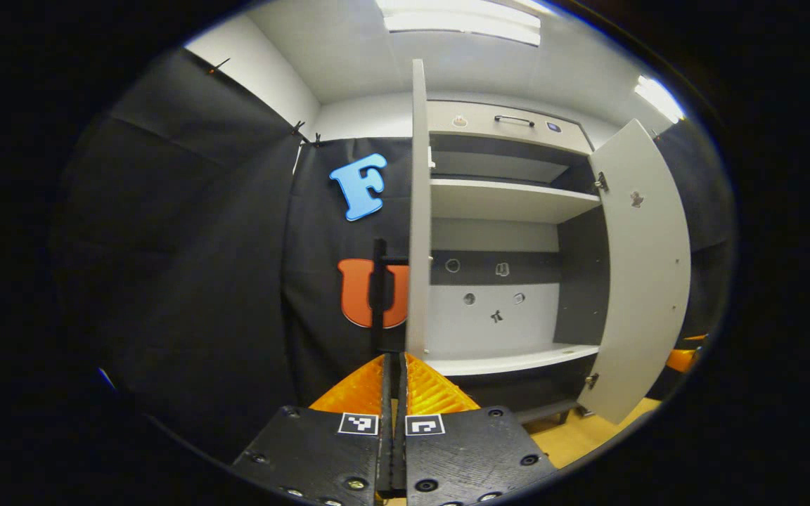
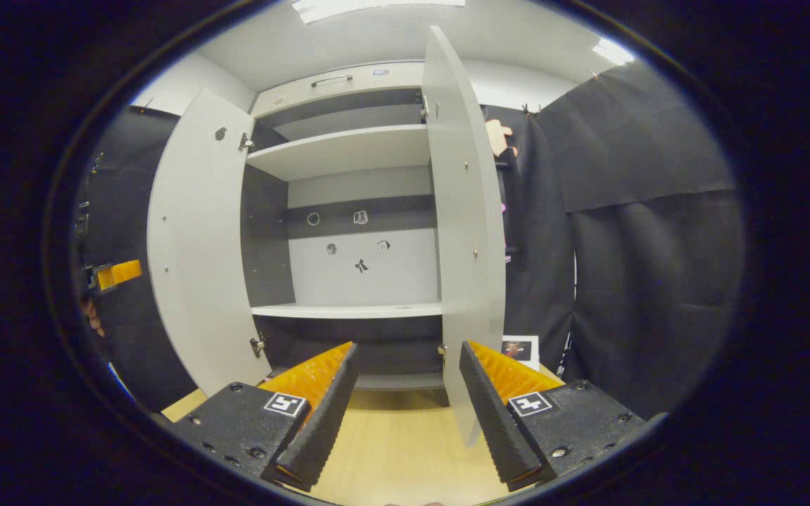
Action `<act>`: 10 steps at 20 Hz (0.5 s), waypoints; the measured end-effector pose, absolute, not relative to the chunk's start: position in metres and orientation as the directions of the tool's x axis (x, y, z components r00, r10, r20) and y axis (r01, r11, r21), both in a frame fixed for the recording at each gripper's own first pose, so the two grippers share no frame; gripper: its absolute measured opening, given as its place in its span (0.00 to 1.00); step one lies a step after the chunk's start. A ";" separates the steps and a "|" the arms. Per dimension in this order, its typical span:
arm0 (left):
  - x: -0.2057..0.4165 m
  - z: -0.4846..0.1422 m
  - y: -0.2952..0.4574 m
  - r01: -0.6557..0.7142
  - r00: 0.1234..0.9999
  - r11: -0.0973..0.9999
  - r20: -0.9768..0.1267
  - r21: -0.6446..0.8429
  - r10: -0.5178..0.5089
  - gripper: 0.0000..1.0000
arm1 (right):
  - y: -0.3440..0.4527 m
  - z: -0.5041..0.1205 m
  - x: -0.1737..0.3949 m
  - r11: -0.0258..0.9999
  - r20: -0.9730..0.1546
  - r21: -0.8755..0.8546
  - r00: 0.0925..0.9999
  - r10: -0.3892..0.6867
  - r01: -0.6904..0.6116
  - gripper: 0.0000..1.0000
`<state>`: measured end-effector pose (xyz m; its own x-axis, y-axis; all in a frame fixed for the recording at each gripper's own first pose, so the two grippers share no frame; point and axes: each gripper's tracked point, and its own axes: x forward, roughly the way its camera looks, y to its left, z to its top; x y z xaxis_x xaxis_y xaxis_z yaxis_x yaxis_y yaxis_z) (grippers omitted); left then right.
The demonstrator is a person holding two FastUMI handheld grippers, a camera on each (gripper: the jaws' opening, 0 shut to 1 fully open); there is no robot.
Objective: Open the right door of the double-door shoe cabinet with the right hand, and open the left door with the left hand.
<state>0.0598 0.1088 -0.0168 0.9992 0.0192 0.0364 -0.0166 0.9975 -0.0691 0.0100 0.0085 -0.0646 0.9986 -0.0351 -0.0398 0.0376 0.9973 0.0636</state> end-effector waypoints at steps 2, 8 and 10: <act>0.068 -0.031 0.080 -0.003 1.000 0.997 0.016 -0.076 0.004 0.14 | 0.012 -0.057 0.009 0.998 -0.028 0.056 0.999 -0.027 0.028 0.90; 0.083 -0.062 0.030 0.049 0.998 0.981 -0.028 -0.186 -0.056 0.11 | 0.025 -0.044 0.001 0.999 0.004 0.047 1.000 0.012 -0.013 0.90; 0.083 -0.061 0.029 0.055 0.998 0.987 -0.013 -0.153 -0.057 0.57 | 0.024 -0.041 -0.001 0.999 0.017 0.034 1.000 0.009 -0.009 0.90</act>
<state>0.0834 0.0288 -0.0611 0.9983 -0.0573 -0.0131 0.0546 0.9868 -0.1527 -0.0013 0.0241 -0.0406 0.9998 0.0088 0.0175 -0.0094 0.9994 0.0343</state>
